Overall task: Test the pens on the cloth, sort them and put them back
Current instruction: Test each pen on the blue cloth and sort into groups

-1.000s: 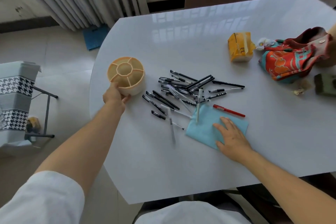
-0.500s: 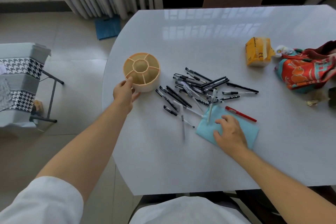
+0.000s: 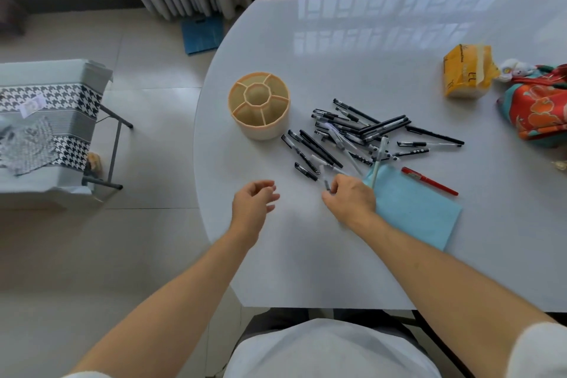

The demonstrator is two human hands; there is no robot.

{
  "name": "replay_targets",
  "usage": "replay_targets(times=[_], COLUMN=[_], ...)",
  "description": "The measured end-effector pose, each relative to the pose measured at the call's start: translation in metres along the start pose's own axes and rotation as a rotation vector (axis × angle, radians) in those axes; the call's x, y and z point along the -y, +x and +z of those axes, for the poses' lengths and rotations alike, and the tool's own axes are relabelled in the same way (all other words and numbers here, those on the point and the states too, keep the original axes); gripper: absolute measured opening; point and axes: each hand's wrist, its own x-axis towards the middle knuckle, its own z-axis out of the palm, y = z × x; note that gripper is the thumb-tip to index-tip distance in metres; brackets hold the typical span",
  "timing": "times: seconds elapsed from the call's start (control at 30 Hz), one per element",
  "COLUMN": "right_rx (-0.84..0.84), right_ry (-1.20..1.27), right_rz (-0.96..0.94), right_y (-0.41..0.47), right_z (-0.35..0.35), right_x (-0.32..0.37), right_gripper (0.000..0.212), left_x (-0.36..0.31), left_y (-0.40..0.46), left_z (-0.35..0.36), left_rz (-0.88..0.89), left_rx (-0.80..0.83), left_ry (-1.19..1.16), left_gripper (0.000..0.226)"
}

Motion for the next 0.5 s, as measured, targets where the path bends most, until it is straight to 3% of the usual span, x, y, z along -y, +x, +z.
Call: replay_targets(times=[0.17, 0.33, 0.5], right_rx=[0.005, 0.088, 0.121], right_ry=[0.164, 0.284, 0.448], right_rz=[-0.056, -0.209, -0.211], right_y=[-0.015, -0.054, -0.085], right_z=[-0.013, -0.03, -0.042], right_x=[-0.016, -0.049, -0.092], right_gripper=[0.014, 0.01, 0.002], left_x=[0.009, 0.01, 0.018], left_y=[-0.023, -0.031, -0.038], left_z=[0.02, 0.049, 0.075], left_rz=[0.071, 0.151, 0.263], left_rx=[0.137, 0.386, 0.568], left_ry=[0.15, 0.372, 0.713], left_gripper=[0.016, 0.035, 0.012])
